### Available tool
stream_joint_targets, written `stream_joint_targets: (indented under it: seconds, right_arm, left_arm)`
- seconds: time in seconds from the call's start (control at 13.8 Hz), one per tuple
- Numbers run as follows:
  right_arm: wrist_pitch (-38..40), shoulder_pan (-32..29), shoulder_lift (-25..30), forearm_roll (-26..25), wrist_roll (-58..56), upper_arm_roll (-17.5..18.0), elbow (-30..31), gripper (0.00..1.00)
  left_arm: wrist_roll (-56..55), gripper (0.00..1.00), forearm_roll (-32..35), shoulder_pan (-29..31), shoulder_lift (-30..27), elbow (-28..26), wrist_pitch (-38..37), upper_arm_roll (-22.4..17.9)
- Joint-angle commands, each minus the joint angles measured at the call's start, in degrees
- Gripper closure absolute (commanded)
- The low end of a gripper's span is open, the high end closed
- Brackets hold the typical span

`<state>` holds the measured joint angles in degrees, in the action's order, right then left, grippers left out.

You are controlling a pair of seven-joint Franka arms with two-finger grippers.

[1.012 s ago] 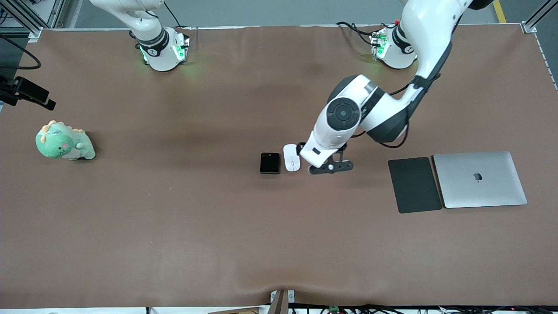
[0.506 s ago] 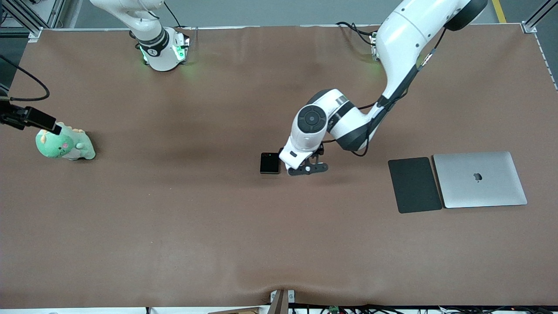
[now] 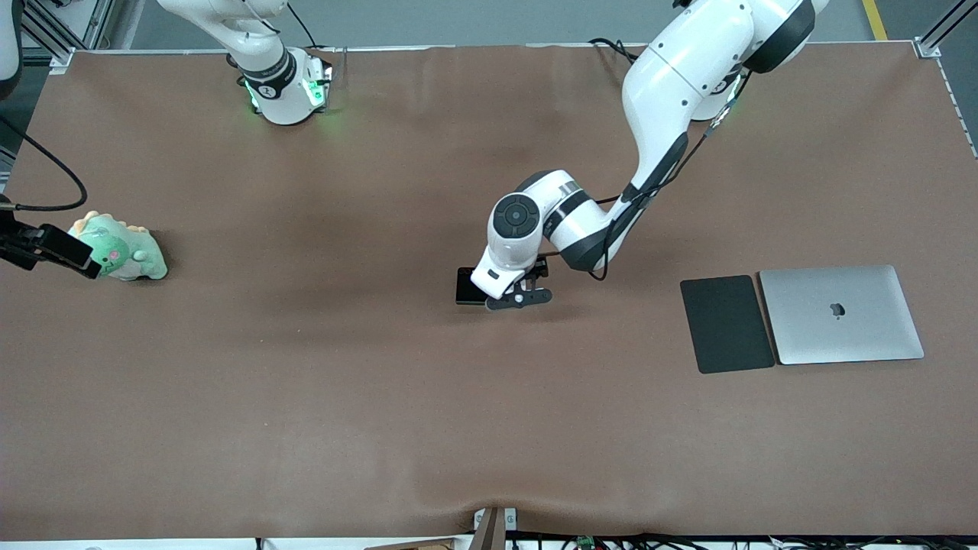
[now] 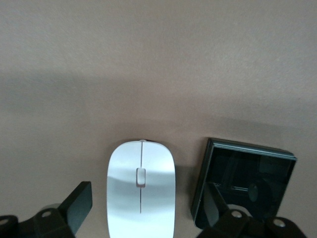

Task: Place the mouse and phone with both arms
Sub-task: 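Lower the left gripper and close it on the white mouse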

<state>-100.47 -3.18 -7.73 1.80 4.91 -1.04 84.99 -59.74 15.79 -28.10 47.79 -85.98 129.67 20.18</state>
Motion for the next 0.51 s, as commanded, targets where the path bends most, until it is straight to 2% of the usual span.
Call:
stream_joint_targets:
  seconds: [0.0,0.43]
  right_arm:
    - [-1.83,-0.42,-0.97,0.23,0.1,0.51,-0.71,0.0]
    - [-6.22,-0.34,-2.29,0.75,0.1,0.69,-0.71,0.0]
  left_arm:
    - [-1.95,0.0,1.79,-1.16,2.22,1.78,1.29,-0.49]
    - [-1.95,0.0,2.41,-0.9,1.78,1.08,0.85,-0.49]
